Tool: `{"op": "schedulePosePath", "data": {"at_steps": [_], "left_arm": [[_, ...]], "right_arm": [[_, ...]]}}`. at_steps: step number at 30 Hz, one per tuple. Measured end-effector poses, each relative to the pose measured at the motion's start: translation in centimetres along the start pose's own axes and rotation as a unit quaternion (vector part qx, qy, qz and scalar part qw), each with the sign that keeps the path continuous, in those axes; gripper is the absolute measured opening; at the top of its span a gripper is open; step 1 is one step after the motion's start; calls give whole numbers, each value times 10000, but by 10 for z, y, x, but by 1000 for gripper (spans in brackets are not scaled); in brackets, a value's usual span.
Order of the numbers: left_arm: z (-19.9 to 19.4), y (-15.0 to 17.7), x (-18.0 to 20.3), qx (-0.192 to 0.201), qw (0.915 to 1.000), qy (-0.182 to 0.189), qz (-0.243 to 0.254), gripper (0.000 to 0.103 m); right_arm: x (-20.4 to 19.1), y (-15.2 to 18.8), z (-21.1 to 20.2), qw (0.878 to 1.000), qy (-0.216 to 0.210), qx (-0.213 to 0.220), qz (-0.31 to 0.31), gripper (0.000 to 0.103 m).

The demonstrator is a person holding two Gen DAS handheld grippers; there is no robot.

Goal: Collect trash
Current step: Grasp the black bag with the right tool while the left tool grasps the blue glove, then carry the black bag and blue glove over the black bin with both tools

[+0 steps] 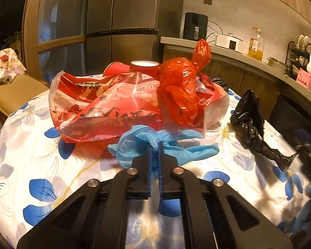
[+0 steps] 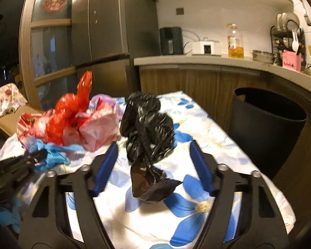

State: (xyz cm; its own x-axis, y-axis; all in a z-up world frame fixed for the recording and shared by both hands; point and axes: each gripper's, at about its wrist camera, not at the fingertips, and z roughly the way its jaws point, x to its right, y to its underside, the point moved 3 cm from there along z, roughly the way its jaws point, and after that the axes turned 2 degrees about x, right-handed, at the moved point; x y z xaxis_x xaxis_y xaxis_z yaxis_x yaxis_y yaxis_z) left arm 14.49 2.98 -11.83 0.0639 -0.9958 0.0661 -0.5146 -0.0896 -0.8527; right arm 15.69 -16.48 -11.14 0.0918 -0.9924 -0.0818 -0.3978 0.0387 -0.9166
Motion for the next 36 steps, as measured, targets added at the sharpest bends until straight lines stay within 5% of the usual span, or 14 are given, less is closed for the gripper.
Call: {"op": "schedulePosePath", "data": {"at_steps": [13,20,21,22,24,36], "left_arm": [[-39,-8,12,414,9985,356,67,1],[-42,-10,17,407,9985,350,48,1],[-42,-10,17,411,9986,342,59,1],[-43,-10,17,412,9986,334,64,1],[-43,-11,18,410,9986,333,61,1],[-51,-18,19,524,9983,257,91,1]], "right_arm": [[0,14,41,9984,-112,-545,18,36],[1,21,66,9944,-287,-1018,15,36],[2,22,67,9940,-305,-1052,33,28],[2,22,67,9939,-311,-1061,41,16],[3,20,65,9942,-346,-1015,42,7],[-1,-4,7,9974,-571,-421,-101,4]]}}
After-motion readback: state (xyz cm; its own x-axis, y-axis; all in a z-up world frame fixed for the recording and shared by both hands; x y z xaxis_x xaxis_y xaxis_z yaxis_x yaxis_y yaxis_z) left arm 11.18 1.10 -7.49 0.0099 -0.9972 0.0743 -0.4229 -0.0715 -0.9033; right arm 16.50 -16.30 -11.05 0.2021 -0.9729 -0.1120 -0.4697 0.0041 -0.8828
